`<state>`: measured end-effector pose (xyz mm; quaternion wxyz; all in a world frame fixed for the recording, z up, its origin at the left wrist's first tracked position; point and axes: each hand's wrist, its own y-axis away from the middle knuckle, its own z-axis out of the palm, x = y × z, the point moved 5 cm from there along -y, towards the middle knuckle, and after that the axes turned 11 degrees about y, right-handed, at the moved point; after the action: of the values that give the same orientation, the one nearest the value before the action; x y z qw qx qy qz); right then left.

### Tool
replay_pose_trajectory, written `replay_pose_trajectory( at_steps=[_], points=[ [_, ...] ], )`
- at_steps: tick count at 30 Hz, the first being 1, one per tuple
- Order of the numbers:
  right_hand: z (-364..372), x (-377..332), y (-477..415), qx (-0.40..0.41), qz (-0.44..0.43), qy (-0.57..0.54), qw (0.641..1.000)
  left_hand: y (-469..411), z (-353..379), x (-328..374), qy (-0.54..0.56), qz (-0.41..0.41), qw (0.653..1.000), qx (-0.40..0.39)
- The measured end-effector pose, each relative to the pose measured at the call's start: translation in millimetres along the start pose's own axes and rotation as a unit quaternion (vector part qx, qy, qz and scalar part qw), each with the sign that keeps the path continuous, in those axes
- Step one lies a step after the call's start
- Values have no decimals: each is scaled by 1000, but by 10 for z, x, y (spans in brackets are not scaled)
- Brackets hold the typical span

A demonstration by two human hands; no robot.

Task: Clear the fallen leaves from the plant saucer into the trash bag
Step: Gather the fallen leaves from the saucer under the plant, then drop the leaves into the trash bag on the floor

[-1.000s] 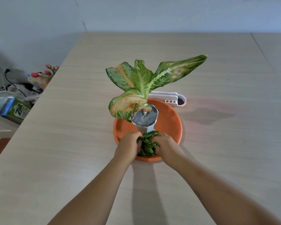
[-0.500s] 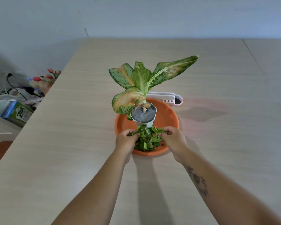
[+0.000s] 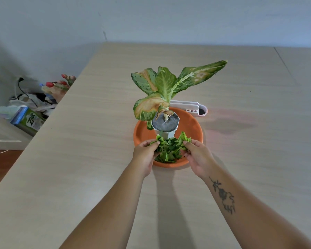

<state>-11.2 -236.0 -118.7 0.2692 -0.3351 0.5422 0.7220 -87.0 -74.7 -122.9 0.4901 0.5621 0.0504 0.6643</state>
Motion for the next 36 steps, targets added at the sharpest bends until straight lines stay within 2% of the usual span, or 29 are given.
replay_pose_trajectory(
  at_steps=[10, 17, 28, 36],
  points=[
    [266, -41, 151, -21, -13, -51, 998, 145, -34, 162, 67, -15, 996, -53],
    [872, 161, 490, -49, -30, -54, 997, 325, -574, 454, 100, -9, 991, -85],
    [2503, 1031, 1340, -128, 0, -47, 991, 781, -2501, 1265, 145, 51, 987, -53],
    [3858, 1895, 2101, -218, 41, -26, 975, 1262, -4196, 1758, 197, 101, 975, 28]
  ],
)
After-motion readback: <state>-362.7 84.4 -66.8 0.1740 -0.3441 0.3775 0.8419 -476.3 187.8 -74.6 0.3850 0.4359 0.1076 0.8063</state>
